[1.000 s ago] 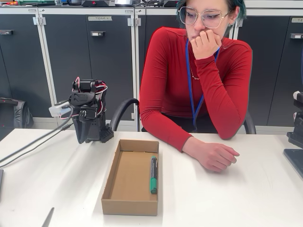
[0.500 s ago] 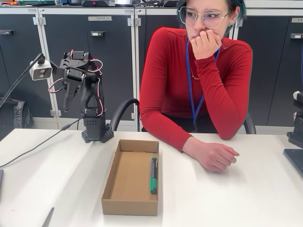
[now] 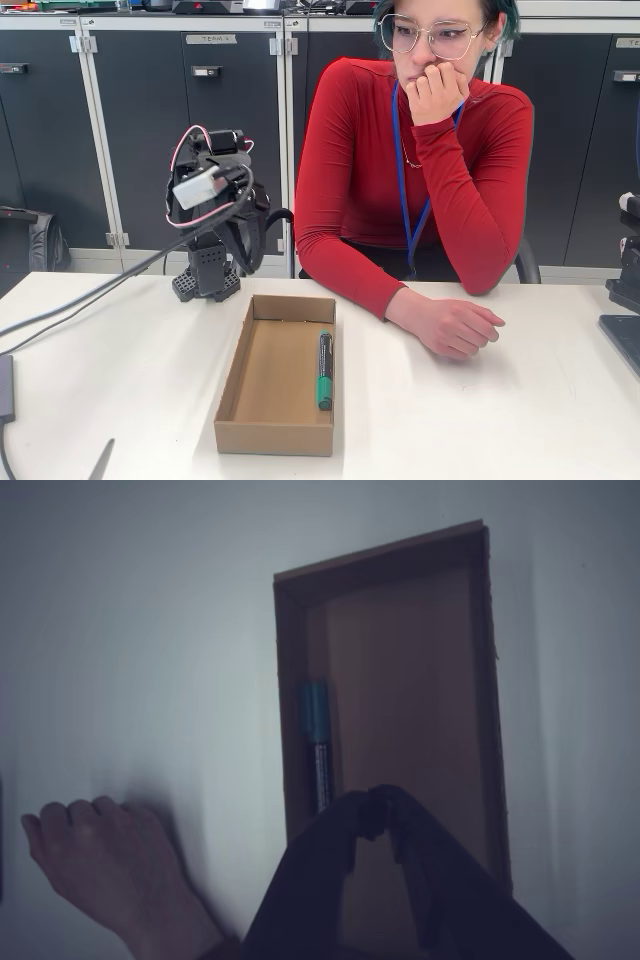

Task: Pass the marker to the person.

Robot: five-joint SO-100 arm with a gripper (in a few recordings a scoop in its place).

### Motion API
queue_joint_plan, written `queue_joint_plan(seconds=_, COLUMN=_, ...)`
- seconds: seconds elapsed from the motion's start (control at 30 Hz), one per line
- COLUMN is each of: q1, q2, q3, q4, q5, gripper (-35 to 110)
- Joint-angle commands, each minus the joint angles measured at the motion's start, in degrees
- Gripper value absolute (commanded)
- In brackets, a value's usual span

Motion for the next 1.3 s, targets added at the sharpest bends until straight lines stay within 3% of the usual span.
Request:
queue_joint_plan(seconds=0.0, q1=-4.0, q2=1.1, q3=3.5, q4=-2.8, q5=-6.9, gripper=-5)
queue_joint_plan(seconds=0.3, q1=-2.9, q2=-1.2, q3=12.9, q4=-16.6, q5=-15.0, gripper=-5)
queue_joint_plan(seconds=0.5, q1=-3.2, q2=-5.5, q3=14.9, q4=-28.2, q5=-14.9, gripper=-5)
queue_joint_plan(seconds=0.93, q1=0.0, q2=-30.7, q3=-10.4, q4=-25.2, q5=-9.3, gripper=-5)
queue_joint_plan(seconds=1.27, q1=5.4, q2=-39.8, q3=-22.9, q4=-21.9, q5=7.6, gripper=-5)
